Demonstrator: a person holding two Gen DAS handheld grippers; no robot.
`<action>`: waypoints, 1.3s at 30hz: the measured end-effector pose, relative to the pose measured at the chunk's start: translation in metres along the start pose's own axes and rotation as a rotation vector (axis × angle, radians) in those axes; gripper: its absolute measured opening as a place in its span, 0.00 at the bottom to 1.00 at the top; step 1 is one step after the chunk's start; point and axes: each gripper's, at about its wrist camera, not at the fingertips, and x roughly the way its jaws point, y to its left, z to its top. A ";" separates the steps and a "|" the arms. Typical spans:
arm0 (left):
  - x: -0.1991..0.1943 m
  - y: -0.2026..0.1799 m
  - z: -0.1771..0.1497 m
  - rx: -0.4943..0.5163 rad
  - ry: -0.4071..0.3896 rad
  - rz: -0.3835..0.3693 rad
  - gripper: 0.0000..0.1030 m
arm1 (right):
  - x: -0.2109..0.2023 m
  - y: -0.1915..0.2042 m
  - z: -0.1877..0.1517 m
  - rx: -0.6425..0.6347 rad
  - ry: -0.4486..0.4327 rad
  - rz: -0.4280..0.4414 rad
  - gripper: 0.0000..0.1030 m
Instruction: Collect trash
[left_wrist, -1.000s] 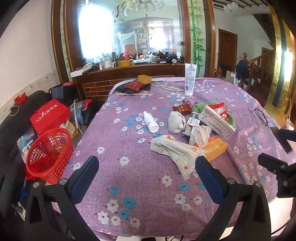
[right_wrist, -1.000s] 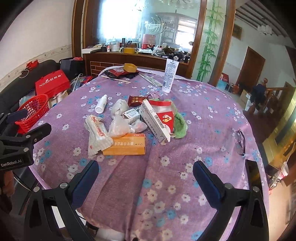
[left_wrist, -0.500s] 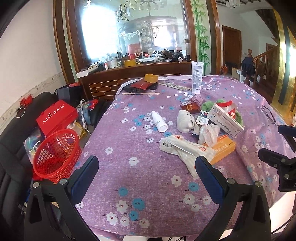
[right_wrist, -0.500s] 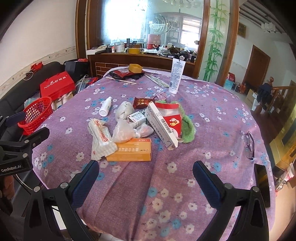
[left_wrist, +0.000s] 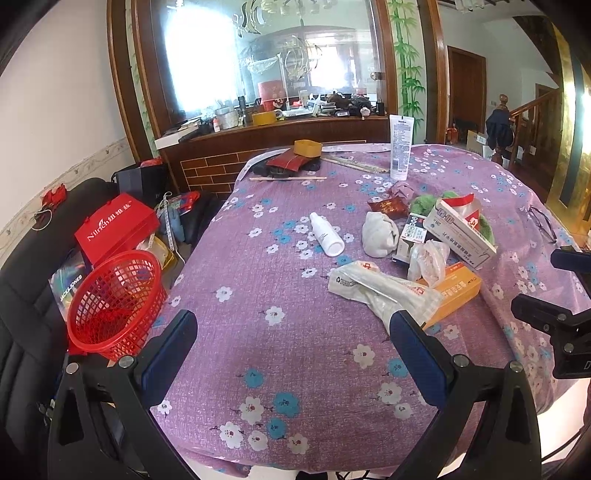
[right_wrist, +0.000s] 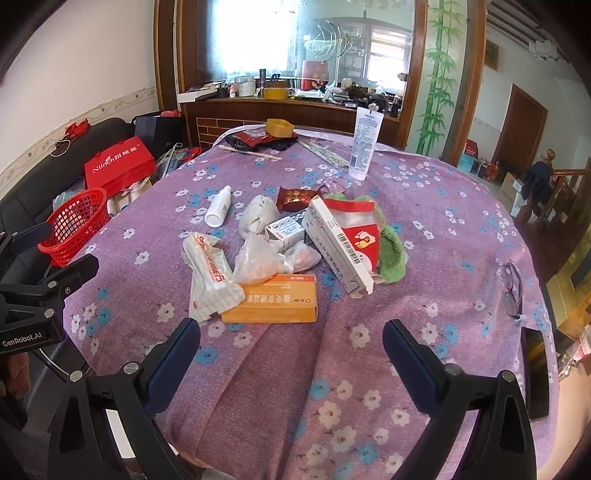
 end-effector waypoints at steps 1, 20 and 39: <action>0.001 0.001 -0.001 -0.004 0.001 0.003 1.00 | 0.001 0.001 0.000 -0.003 0.002 0.003 0.98; 0.054 -0.008 0.027 -0.084 0.237 -0.218 0.83 | 0.013 -0.025 0.006 0.075 0.032 0.061 0.65; 0.167 -0.058 0.043 -0.208 0.482 -0.309 0.32 | 0.034 -0.083 0.025 0.131 0.044 0.107 0.41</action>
